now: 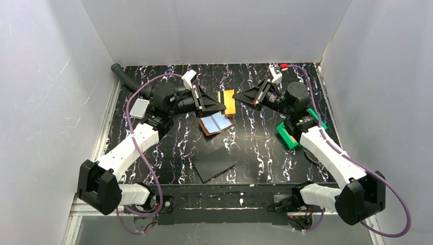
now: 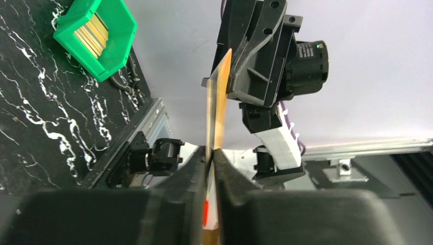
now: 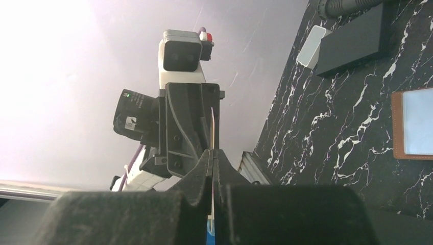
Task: Put the credit cards into the card holder
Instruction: Pick up the credit card from the storage box.
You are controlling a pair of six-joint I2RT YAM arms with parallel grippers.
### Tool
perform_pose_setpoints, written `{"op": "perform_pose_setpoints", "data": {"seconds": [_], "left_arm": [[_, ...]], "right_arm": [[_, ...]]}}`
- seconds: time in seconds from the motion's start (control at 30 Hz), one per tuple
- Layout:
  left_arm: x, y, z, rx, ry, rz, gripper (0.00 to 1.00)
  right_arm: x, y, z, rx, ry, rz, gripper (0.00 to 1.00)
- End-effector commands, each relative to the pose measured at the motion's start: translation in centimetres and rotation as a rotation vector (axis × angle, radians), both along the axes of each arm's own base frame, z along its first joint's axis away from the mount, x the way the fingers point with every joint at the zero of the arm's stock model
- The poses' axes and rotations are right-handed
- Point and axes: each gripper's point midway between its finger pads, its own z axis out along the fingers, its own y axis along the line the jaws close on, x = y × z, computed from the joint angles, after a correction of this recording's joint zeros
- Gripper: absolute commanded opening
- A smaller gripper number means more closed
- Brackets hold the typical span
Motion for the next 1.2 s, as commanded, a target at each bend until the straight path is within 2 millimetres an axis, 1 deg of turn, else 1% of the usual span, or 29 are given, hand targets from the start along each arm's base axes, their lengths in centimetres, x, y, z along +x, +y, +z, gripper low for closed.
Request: {"op": "perform_pose_setpoints", "data": {"seconds": [0.0,0.07,0.13,0.23,0.27,0.3,0.37,0.53,0.63,0.7,0.77,0.8,0.9,0.93,1.0,1.07,1.1,1.13,1.17], "left_arm": [[0.2,0.5,2.5,-0.027,-0.104,0.056,0.01],[0.8,1.0,2.6,-0.023,-0.132,0.122,0.0],[1.3,1.7,2.7,-0.016,-0.167,0.192,0.0],[1.8,2.5,3.0,-0.012,-0.196,0.262,0.0],[2.0,2.7,3.1,-0.013,-0.198,0.277,0.0],[2.2,2.7,3.1,-0.013,-0.197,0.286,0.0],[2.5,2.7,3.1,-0.012,-0.193,0.292,0.0],[3.2,2.2,2.7,-0.005,-0.173,0.287,0.0],[3.4,2.2,2.7,-0.002,-0.176,0.296,0.0],[3.5,2.1,2.7,-0.002,-0.182,0.295,0.0],[3.7,2.1,2.8,-0.001,-0.19,0.293,0.0],[3.7,2.1,3.0,-0.003,-0.195,0.296,0.0],[3.9,2.0,2.9,0.001,-0.193,0.299,0.0],[4.1,1.9,2.9,0.001,-0.191,0.296,0.0],[4.4,1.7,2.6,0.006,-0.185,0.293,0.0],[4.9,1.7,2.1,0.017,-0.179,0.299,0.0],[5.2,1.8,1.5,0.028,-0.171,0.303,0.12],[5.6,2.0,0.6,0.043,-0.15,0.314,0.29],[6.0,2.4,-0.6,0.061,-0.12,0.331,0.41]], "right_arm": [[-0.3,0.7,2.4,0.007,-0.068,0.057,0.01],[0.0,0.9,1.7,-0.029,-0.038,0.063,0.24],[-0.1,1.4,1.6,-0.028,-0.055,0.066,0.38],[-0.6,1.4,2.5,0.021,-0.129,0.064,0.49],[-0.7,1.4,2.6,0.037,-0.148,0.067,0.52],[-0.8,1.4,2.7,0.053,-0.156,0.073,0.53],[-1.0,1.6,3.0,0.085,-0.168,0.091,0.52],[-1.4,2.3,3.8,0.17,-0.185,0.153,0.42],[-1.2,2.6,3.9,0.172,-0.19,0.169,0.36],[-0.8,2.9,3.4,0.164,-0.178,0.176,0.37],[-0.3,3.2,2.8,0.155,-0.171,0.18,0.43],[-0.2,3.3,2.8,0.156,-0.173,0.183,0.44],[0.2,3.8,2.6,0.166,-0.174,0.194,0.43],[0.3,3.9,2.5,0.171,-0.172,0.194,0.39],[0.6,3.9,2.4,0.189,-0.181,0.189,0.24],[1.2,4.0,1.9,0.182,-0.172,0.166,0.06],[1.6,4.1,1.6,0.174,-0.171,0.16,0.01],[2.0,4.2,1.3,0.161,-0.177,0.152,0.01],[2.6,4.4,0.6,0.129,-0.18,0.139,0.01]]}}
